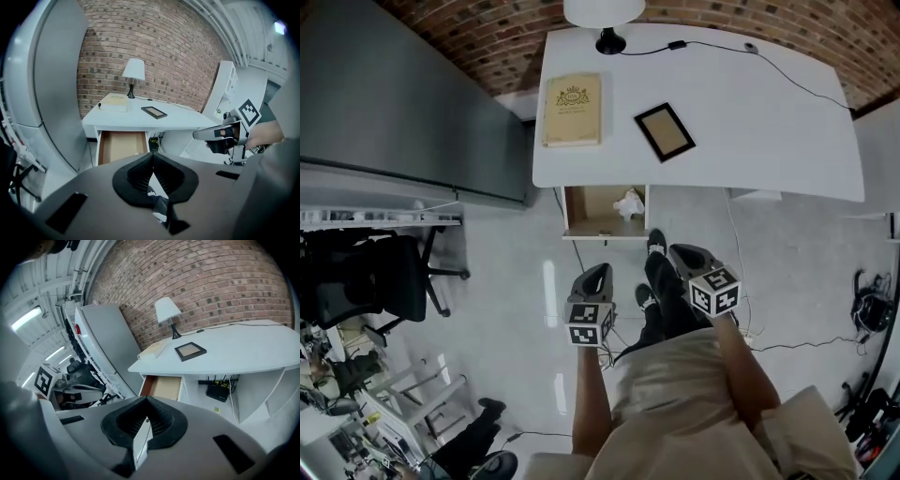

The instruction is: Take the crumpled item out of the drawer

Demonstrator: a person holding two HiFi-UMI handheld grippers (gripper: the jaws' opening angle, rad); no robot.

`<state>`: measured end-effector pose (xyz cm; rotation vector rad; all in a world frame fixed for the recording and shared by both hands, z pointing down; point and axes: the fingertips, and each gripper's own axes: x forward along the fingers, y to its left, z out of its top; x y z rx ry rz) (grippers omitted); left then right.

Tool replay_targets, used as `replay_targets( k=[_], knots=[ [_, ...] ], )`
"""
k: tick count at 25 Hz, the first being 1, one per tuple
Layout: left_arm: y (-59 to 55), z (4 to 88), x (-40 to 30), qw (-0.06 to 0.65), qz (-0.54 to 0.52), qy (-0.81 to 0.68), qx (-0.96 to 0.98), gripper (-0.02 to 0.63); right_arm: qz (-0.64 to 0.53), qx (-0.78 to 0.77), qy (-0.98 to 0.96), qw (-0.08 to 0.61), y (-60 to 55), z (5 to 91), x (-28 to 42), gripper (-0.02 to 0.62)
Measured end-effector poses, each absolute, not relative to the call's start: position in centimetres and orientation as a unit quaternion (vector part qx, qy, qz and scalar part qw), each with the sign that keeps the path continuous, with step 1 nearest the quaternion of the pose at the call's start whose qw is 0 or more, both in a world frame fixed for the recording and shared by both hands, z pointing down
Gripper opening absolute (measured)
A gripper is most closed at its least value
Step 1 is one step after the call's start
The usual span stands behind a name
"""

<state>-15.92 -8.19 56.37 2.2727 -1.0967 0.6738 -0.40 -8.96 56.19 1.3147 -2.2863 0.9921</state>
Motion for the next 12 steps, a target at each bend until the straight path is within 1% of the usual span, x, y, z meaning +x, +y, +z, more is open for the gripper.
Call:
replay_targets(
  k=[6,12],
  knots=[
    [-13.0,59.1,-12.8,0.254,0.285,-0.366,0.849,0.015,0.384,0.450,-0.789,0.163,-11.4,58.3,0.4,0.025],
    [-16.7,63.4,-10.4,0.253,0.314,-0.324,0.855,0.016,0.405,0.441,-0.786,0.155,-14.0,60.1,-0.2,0.025]
  ],
)
